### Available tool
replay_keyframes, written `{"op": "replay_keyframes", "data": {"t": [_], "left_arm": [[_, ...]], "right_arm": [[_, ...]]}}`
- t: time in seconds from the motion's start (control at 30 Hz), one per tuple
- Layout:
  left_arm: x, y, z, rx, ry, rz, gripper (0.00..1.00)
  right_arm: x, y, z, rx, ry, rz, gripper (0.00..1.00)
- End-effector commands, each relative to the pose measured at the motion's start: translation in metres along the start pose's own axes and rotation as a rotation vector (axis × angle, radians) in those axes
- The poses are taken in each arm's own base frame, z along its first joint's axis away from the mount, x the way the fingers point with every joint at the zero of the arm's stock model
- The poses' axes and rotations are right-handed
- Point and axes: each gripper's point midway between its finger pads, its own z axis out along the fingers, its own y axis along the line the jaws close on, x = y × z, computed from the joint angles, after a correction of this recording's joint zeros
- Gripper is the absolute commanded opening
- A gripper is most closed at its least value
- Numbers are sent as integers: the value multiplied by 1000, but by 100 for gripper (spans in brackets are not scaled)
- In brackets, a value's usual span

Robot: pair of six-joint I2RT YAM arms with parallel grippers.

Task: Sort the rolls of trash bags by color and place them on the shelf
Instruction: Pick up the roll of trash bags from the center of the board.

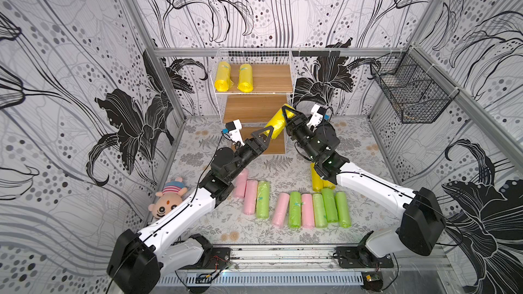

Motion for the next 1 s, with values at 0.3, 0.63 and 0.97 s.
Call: {"op": "replay_keyframes", "data": {"t": [0.3,0.63,0.97], "left_arm": [[-8,-23,14,105,-31,-37,76],[-13,-22,12,112,-45,-35,54],[-17,-31,12,143,-45,12,0]], "right_arm": [[6,32,6,-114,26,92,39],[7,26,4,-102,27,84,38],[8,15,6,-52,30,39,59]]}}
